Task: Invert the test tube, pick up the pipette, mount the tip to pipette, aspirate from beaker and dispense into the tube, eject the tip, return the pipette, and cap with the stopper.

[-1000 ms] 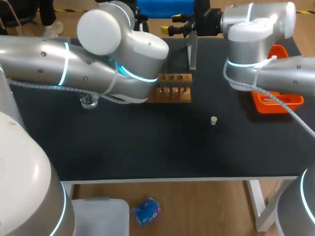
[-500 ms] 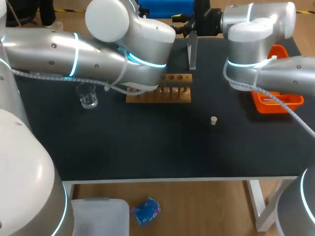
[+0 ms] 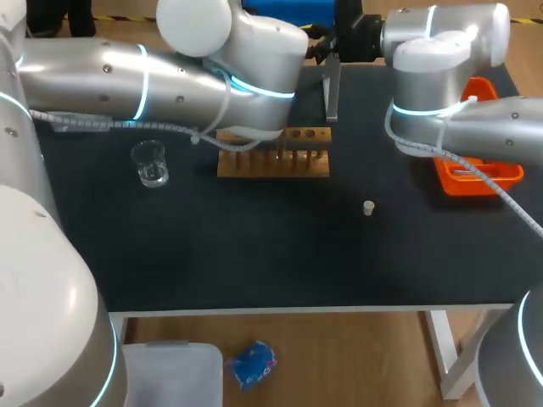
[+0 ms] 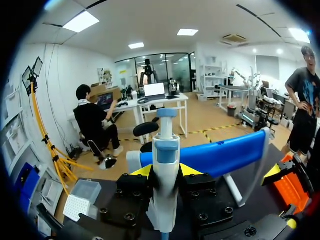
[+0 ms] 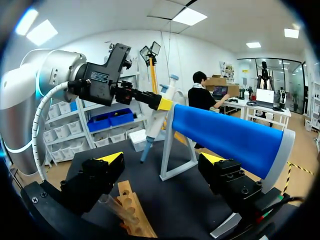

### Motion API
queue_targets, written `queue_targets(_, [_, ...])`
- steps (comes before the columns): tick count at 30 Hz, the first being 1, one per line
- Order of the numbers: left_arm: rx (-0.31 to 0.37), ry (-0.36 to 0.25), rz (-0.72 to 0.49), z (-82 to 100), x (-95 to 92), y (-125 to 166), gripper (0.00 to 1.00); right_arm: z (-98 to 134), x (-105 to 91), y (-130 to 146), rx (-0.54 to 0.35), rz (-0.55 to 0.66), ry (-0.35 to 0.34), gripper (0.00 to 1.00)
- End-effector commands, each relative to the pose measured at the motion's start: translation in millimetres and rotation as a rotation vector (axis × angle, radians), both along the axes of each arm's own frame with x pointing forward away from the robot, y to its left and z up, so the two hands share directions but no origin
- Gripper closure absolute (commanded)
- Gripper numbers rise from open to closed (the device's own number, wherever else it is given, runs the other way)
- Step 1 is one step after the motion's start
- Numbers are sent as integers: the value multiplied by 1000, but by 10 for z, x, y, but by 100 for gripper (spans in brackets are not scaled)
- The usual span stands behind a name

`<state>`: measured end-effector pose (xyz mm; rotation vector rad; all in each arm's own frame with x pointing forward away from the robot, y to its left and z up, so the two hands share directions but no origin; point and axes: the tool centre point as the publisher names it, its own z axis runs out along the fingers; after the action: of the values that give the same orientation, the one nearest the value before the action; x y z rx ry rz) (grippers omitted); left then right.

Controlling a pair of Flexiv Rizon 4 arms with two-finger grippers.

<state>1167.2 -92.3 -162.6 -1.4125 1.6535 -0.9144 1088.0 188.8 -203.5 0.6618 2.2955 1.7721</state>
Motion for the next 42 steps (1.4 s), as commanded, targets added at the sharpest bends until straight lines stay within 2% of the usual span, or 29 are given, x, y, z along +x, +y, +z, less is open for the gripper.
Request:
queue_targets(1, [9, 24, 9, 19, 97, -8, 100, 0, 3, 6, -2, -1, 1, 0])
queue_targets(26, [33, 91, 26, -166, 205, 11, 100, 0, 3, 6, -2, -1, 1, 0])
queue_targets(42, [40, 121, 31, -308, 173, 6, 100, 0, 3, 6, -2, -1, 1, 0])
